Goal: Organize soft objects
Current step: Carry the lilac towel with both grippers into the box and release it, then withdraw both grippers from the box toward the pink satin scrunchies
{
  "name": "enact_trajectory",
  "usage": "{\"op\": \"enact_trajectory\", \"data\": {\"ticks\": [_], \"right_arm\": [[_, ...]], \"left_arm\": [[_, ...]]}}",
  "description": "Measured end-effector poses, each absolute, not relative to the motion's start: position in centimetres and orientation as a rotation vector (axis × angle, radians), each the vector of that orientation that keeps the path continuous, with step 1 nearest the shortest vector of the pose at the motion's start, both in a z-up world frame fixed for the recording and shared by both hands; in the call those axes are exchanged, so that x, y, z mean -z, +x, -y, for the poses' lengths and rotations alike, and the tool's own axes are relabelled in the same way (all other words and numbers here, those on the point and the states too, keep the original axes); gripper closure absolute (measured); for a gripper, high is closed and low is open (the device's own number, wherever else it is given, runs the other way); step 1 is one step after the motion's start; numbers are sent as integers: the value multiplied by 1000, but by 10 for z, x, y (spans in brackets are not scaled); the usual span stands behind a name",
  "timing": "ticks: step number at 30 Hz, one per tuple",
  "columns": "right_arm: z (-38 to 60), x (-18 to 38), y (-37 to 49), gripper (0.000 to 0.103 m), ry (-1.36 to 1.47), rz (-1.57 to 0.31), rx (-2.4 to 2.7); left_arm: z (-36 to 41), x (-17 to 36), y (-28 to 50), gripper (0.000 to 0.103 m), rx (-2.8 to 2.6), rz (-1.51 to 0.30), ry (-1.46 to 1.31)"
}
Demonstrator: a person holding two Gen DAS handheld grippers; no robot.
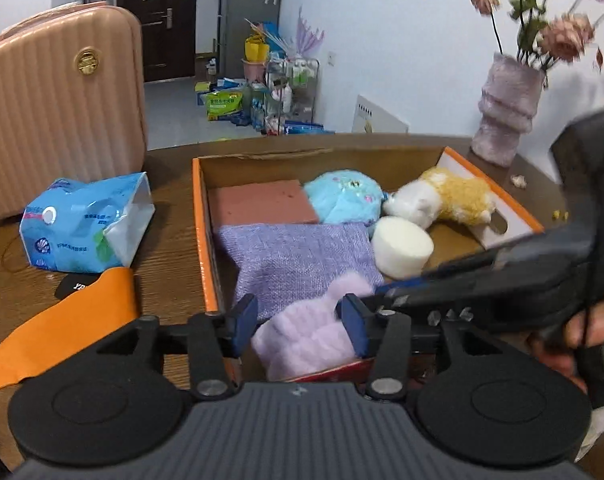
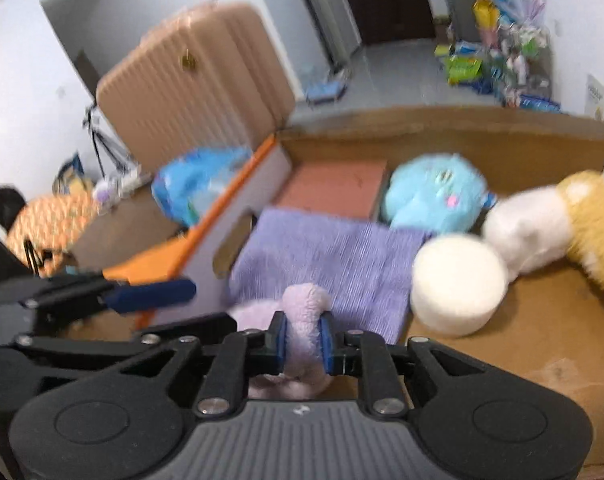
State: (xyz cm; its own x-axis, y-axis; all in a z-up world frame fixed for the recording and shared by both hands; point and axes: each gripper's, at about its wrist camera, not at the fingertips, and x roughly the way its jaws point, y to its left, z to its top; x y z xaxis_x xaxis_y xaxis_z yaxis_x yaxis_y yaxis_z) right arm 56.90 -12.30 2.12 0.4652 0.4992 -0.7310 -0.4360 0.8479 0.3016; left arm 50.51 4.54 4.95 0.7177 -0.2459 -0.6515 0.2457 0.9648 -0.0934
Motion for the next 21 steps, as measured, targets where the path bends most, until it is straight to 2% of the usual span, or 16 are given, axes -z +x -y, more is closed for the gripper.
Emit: {"op": "enact_trajectory", "data": {"ticks": [3,7,12,21], "right_arm": [[121,-19,569,75,86,-943,-596],[131,-38,558,48,90,-906,-585],[166,-88,528,48,76,-808,-533],[256,-163,432,39,34,-637,-390]], "left_arm": [[-52,-58,501,48,257,-693,-23],[-57,-72,496,41,247,-683,-41],[-59,-101,465,34,253,-639,-53],[-61,-151,379,22,228,-530,-15]]}}
